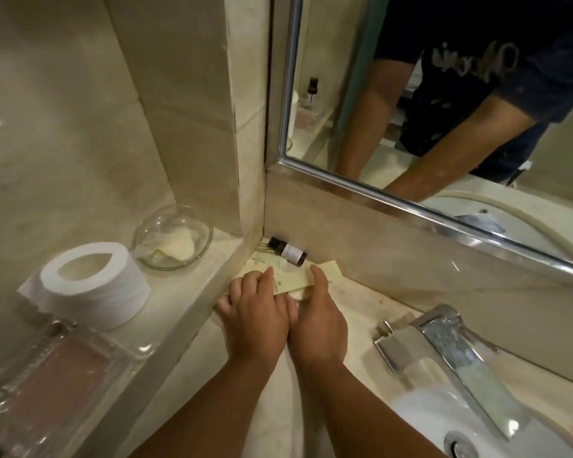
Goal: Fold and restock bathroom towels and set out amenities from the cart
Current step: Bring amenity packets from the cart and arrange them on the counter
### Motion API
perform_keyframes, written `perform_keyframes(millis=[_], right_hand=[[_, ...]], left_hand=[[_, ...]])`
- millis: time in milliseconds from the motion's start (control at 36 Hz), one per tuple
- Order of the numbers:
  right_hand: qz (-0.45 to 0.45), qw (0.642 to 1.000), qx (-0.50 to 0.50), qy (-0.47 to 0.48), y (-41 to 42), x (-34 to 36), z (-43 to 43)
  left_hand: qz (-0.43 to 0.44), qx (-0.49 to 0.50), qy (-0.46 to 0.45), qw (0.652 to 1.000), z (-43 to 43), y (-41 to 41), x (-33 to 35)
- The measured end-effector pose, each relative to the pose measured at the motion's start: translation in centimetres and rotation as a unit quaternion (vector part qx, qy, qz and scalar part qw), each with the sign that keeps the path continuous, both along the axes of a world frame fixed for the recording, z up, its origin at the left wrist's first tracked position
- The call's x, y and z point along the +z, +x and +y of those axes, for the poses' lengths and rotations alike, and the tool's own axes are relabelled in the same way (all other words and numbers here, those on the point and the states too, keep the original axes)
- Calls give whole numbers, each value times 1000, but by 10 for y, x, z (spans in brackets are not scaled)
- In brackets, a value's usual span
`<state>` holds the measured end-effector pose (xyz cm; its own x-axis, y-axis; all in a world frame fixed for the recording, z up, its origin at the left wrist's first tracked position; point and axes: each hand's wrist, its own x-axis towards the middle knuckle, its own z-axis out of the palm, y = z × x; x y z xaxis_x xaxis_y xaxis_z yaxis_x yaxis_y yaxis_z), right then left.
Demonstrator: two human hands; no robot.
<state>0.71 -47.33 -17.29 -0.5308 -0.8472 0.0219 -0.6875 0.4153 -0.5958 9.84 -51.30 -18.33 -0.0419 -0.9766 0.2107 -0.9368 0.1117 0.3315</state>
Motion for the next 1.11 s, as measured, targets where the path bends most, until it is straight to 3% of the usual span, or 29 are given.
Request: perform_keyframes(millis=[306,417,556,694,806,944,1111], right_hand=[[-129,985,-21,-109,4,4,26],[-190,974,-33,-116,9,14,57],[-205,975,-21,-88,8,27,95],[-219,970,16,-104,1,63,115],[-245,957,42,-148,1,108,134],[-256,938,128,-194,2,176,168],[-281,897,241,-241,7,245,225]], left_hand=[[67,-80,-71,992,19,13,-13],[83,-94,-34,991,44,28,-8],[148,-26,41,988,90,36,6],[275,72,108,953,130,31,33],[334,121,88,931,162,26,75],[458,135,53,877,207,29,149],[502,117,-25,856,286,38,230]])
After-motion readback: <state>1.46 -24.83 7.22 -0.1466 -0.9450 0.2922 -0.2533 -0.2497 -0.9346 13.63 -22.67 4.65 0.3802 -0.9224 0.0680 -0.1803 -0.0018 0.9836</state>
